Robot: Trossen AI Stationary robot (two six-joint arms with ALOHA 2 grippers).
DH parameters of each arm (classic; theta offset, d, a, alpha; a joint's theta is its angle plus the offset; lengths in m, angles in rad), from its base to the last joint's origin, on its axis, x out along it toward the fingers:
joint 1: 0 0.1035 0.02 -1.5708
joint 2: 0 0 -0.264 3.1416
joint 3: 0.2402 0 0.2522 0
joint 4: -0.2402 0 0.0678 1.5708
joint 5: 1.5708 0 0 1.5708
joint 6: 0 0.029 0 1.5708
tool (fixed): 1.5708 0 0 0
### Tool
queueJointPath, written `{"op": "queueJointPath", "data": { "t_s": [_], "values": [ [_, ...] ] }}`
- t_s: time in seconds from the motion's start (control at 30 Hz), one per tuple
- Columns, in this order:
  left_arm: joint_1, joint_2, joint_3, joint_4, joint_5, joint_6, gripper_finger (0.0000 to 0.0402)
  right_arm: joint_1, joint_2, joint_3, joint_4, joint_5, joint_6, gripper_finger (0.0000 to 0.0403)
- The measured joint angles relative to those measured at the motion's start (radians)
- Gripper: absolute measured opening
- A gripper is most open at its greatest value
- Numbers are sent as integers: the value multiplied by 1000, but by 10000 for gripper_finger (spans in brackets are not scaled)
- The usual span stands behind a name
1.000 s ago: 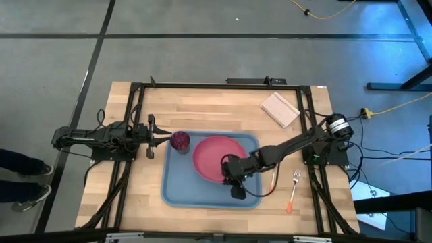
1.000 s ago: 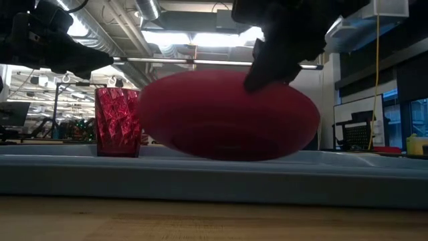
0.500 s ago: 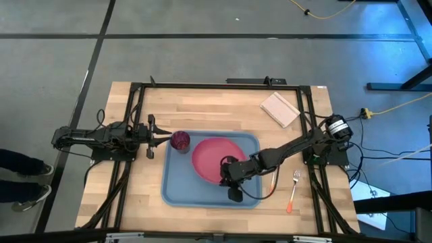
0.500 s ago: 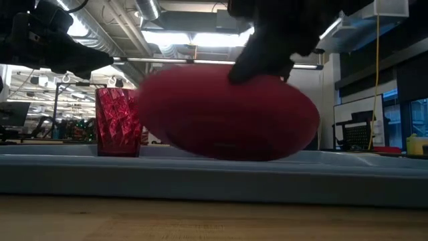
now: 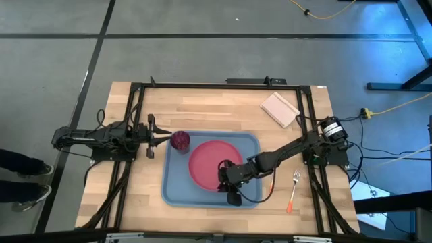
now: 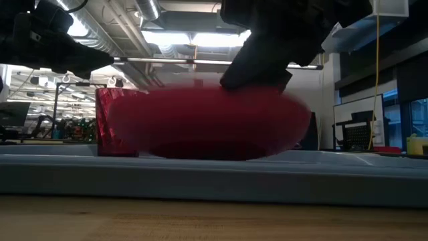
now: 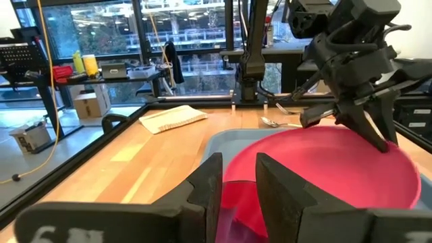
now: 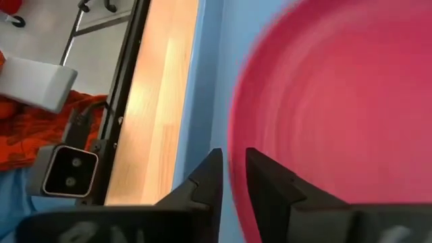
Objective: Pick and place plate/cup/fork/spoon on tray
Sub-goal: Put the pink plate on the blue serving tray to the bottom right of the red glass, then put the orange spoon on the blue serving tray to the right of the pink plate
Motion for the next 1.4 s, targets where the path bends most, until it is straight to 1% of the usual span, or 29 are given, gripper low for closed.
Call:
{"op": "queueJointPath", "data": {
  "t_s": [0.17,0.33,0.4,0.5,0.53,0.6,0.7,0.77,0.87,0.97,1.03,1.1,1.13,1.17,1.23,1.33,1.4],
  "values": [
    [0,0,0,2,-1,0,82,0,0,0,3,1,47,76],
    [0,0,0,2,-9,0,82,0,-7,0,-5,5,19,77],
    [0,0,0,2,-10,0,82,0,-38,0,-57,37,17,77],
    [0,0,0,2,-10,0,82,0,-129,0,-206,171,48,77],
    [0,0,0,2,-10,0,82,0,-162,0,-262,222,82,77],
    [0,0,0,2,-10,0,82,5,-230,0,-365,321,201,77],
    [0,0,0,3,-10,0,82,45,-312,0,-505,468,371,77],
    [0,0,0,2,-10,0,82,86,-348,0,-617,553,458,77],
    [0,0,0,3,-10,0,82,149,-367,0,-780,682,618,77],
    [0,0,0,3,-11,0,82,198,-358,0,-888,772,814,77],
    [0,0,0,1,-11,0,82,225,-348,0,-969,803,950,76],
    [0,0,0,3,-11,0,82,239,-339,0,-1015,831,1102,75],
    [0,0,0,2,-11,0,82,242,-334,0,-1039,831,1179,75],
    [0,0,0,3,-10,0,82,243,-326,0,-1060,810,1274,75],
    [0,0,0,3,-11,0,82,243,-309,0,-1080,736,1416,75],
    [0,0,0,3,-11,0,82,244,-293,0,-1120,577,1536,75],
    [0,0,0,2,-11,0,82,244,-282,0,-1162,526,1630,75]
  ]
}}
